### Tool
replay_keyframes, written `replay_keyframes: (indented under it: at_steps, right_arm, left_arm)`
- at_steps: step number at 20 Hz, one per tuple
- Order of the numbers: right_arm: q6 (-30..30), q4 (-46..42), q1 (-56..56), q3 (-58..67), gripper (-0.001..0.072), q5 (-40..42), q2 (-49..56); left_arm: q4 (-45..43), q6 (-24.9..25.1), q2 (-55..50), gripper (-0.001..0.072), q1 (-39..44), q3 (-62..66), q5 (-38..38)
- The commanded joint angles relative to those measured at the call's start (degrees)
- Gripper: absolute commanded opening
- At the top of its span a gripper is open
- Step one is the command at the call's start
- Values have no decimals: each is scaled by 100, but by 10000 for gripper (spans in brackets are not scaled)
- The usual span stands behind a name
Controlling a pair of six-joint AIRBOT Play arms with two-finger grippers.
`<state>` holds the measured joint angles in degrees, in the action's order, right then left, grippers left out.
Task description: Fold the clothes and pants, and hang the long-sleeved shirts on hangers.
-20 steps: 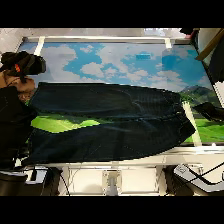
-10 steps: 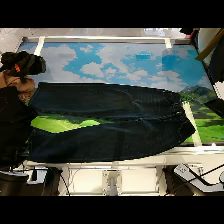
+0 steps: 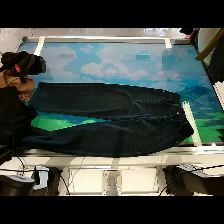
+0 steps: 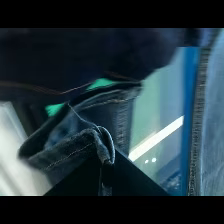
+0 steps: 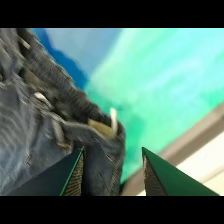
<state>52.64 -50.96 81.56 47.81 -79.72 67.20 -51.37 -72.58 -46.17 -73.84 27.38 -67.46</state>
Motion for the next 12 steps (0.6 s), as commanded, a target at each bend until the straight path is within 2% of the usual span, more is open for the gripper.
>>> replay_keyframes:
  at_steps: [1,3,6,12]
  right_arm:
    - [-251,-140,-339,-367,409,225,505]
    - [-516,33,-649,-557,409,450,868]
    - [-940,369,-927,-581,409,498,1370]
    - [-994,356,-1561,-581,409,599,2009]
  left_arm:
    - [214,-55,20,16,586,7,315]
    - [221,-319,20,16,782,7,365]
    - [219,-326,20,17,848,7,315]
    - [216,-328,20,17,848,7,221]
